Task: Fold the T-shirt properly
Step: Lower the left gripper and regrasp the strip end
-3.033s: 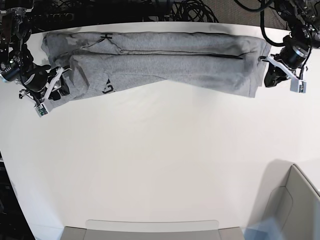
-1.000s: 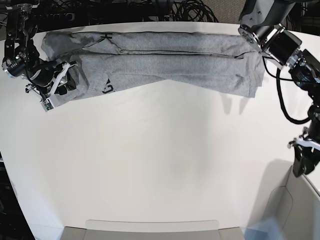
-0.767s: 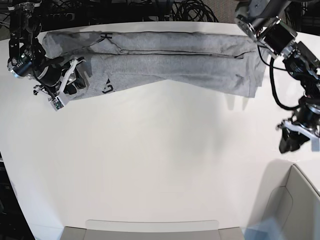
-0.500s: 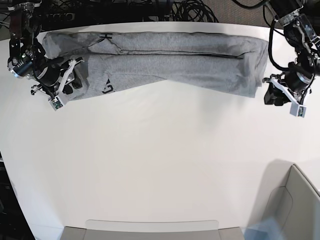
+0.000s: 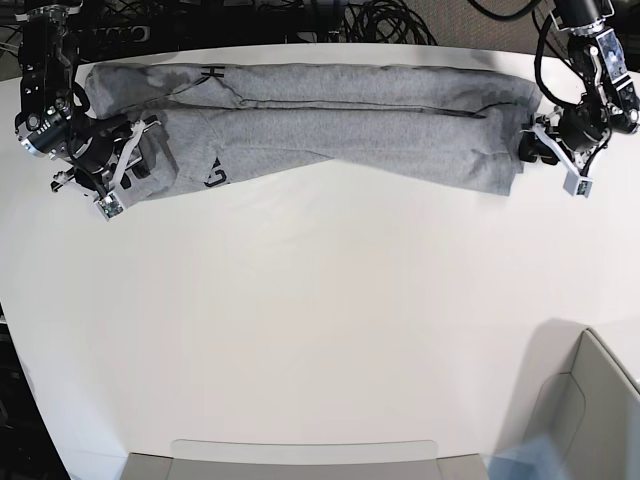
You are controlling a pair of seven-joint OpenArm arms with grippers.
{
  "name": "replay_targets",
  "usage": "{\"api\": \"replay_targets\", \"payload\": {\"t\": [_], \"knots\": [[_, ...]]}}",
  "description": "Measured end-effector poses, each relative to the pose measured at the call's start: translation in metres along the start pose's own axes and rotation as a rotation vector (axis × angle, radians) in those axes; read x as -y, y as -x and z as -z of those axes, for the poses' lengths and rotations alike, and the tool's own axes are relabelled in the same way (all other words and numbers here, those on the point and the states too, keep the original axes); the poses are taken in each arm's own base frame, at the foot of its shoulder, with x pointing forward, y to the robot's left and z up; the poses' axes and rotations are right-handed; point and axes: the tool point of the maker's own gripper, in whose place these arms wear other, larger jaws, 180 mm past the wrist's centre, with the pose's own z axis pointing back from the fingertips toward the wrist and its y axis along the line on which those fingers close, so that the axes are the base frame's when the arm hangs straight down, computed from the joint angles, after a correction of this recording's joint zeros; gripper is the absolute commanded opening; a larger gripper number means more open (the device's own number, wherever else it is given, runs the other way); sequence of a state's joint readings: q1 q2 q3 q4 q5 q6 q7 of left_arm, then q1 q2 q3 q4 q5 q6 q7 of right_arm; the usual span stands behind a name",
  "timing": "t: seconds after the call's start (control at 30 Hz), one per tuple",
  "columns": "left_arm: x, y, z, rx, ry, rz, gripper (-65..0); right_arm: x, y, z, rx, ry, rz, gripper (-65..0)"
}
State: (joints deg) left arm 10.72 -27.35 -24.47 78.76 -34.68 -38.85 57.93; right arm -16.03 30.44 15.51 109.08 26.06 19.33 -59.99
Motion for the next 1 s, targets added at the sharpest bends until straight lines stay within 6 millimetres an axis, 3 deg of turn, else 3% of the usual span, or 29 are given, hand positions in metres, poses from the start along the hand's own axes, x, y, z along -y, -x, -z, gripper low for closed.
{"api": "replay_targets", "payload": {"t": [0.2, 0.4, 0.57, 0.77, 1.0], "knots": [[-0.012, 0.008, 0.006, 0.009, 0.019, -0.046, -37.1, 0.009, 0.003, -0.004, -0.019, 0.019, -0.029, -45.1], [-0.011, 0.041, -0.003, -0.036, 0.019, -0.043, -37.2, 0.008, 0.002, -0.004, -0.016, 0.017, -0.027, -45.1], [0.004, 0.060, -0.015, -0.036, 0.083, -0.081, -37.3, 0.009, 0.002, -0.004, -0.017, 0.019, -0.028, -45.1], [0.008, 0.061, -0.016, -0.049, 0.093, -0.082, -37.3, 0.007, 0.002, -0.003, -0.014, 0.016, -0.024, -45.1], [0.049, 0.063, -0.005, -0.076, 0.194, -0.033, -37.3, 0.007, 0.003, -0.003, -0.017, 0.015, -0.025, -45.1]]}}
